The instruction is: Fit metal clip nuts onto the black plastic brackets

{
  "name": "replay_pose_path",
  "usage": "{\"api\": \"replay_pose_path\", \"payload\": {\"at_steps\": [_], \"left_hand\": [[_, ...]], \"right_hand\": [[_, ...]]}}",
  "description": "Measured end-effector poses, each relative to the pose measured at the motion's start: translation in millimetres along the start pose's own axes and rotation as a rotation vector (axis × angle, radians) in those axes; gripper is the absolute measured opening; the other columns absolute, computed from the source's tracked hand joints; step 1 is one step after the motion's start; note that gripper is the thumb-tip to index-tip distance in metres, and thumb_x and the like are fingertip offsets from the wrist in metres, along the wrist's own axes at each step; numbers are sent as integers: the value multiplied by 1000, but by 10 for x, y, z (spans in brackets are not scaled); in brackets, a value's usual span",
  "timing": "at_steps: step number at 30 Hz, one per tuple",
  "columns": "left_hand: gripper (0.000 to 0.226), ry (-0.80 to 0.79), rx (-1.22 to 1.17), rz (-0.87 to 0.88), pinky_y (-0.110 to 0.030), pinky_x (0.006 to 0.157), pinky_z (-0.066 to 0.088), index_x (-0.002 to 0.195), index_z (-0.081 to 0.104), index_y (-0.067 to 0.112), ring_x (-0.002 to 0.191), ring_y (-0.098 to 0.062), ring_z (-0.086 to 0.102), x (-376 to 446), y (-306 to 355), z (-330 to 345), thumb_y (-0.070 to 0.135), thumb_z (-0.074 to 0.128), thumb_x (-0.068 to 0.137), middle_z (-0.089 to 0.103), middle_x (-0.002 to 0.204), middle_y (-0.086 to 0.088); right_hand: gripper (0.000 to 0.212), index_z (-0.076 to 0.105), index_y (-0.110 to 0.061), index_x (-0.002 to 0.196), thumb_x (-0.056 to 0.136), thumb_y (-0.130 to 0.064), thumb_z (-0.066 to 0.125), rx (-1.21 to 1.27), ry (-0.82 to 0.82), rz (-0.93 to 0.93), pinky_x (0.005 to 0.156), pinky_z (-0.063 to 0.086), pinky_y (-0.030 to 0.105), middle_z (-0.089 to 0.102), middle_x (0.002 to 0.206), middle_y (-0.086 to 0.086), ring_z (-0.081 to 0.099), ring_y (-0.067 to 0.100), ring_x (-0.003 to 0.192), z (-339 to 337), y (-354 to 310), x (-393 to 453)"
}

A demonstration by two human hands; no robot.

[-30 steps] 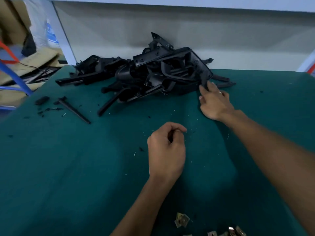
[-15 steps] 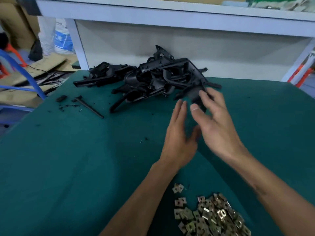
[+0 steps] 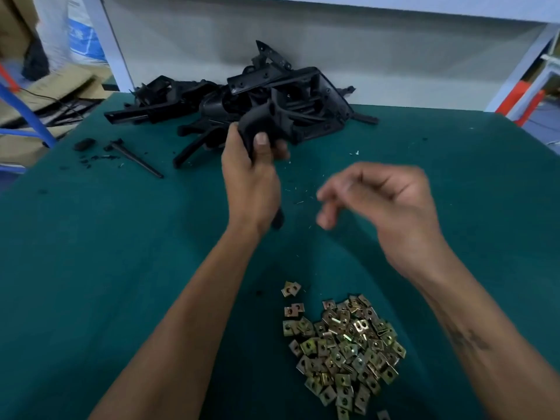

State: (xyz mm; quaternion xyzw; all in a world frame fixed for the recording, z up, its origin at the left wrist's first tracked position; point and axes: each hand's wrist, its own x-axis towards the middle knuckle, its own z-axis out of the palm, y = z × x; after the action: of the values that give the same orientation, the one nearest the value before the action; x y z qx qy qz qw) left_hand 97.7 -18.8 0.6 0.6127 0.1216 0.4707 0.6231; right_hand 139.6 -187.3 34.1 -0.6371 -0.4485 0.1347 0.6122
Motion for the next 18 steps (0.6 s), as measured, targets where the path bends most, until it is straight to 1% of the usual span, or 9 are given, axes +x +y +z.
{"api": "replay_pose_path", "payload": {"at_steps": [2, 3, 5, 7, 10, 13, 15, 16, 18], "left_hand": [[16, 30, 12, -219, -32, 57, 47, 104, 52, 13, 62, -20, 53, 103, -108, -138, 17, 38, 109, 61, 80, -4], [16, 3, -61, -336, -33, 53, 45, 101, 50, 12, 58, -20, 50, 137, -135, -202, 19, 39, 109, 59, 77, -3], [16, -109, -231, -514, -31, 51, 47, 98, 51, 10, 56, -19, 54, 154, -198, -300, 21, 45, 108, 61, 75, -3], [12, -228, -255, -576, -29, 51, 52, 102, 54, 7, 60, -20, 63, 125, -261, -349, 18, 53, 105, 64, 81, -6], [10, -316, -236, -607, -28, 50, 54, 110, 58, 6, 73, -23, 73, 56, -337, -334, 12, 56, 102, 73, 91, -1], [9, -298, -244, -636, -23, 41, 42, 106, 60, 8, 70, -17, 69, 33, -403, -318, 4, 53, 102, 71, 84, 5], [11, -298, -294, -652, -22, 39, 34, 101, 57, 9, 64, -14, 61, 55, -438, -330, 0, 51, 100, 62, 78, 4], [11, -304, -312, -660, -22, 39, 32, 99, 56, 9, 62, -13, 57, 68, -446, -335, -2, 51, 100, 58, 78, 2], [12, -329, -323, -668, -22, 39, 31, 101, 53, 8, 60, -13, 52, 92, -466, -332, -3, 50, 100, 51, 81, -1]], "right_hand": [[6, 77, -14, 87, 91, -18, 74, -211, -192, 139, 68, 53, 40, 73, 80, 2, 67, 20, 71, -29, 188, -120], [2, 78, -21, 91, 89, -20, 77, -300, -316, 207, 67, 51, 32, 72, 88, -6, 66, 13, 75, -3, 277, -177], [18, 78, -33, 104, 86, -29, 80, -431, -450, 259, 68, 47, 22, 65, 102, -17, 62, 8, 83, 71, 442, -240], [25, 77, -36, 110, 85, -33, 81, -499, -502, 266, 70, 49, 23, 59, 108, -20, 60, 6, 87, 130, 536, -244], [16, 79, -33, 99, 85, -27, 82, -491, -526, 245, 68, 49, 21, 60, 103, -19, 60, 8, 81, 136, 599, -221], [17, 76, -30, 92, 86, -15, 80, -413, -497, 247, 69, 48, 18, 67, 96, -15, 62, 10, 80, 95, 661, -206], [17, 76, -32, 87, 85, -16, 80, -314, -432, 310, 65, 49, 22, 70, 87, -10, 62, 8, 71, 79, 694, -209], [14, 76, -33, 87, 83, -21, 81, -264, -397, 338, 64, 50, 26, 71, 83, -7, 63, 13, 69, 74, 708, -211], [12, 76, -34, 90, 79, -28, 79, -170, -348, 367, 70, 55, 35, 74, 83, -3, 68, 22, 75, 67, 729, -224]]}}
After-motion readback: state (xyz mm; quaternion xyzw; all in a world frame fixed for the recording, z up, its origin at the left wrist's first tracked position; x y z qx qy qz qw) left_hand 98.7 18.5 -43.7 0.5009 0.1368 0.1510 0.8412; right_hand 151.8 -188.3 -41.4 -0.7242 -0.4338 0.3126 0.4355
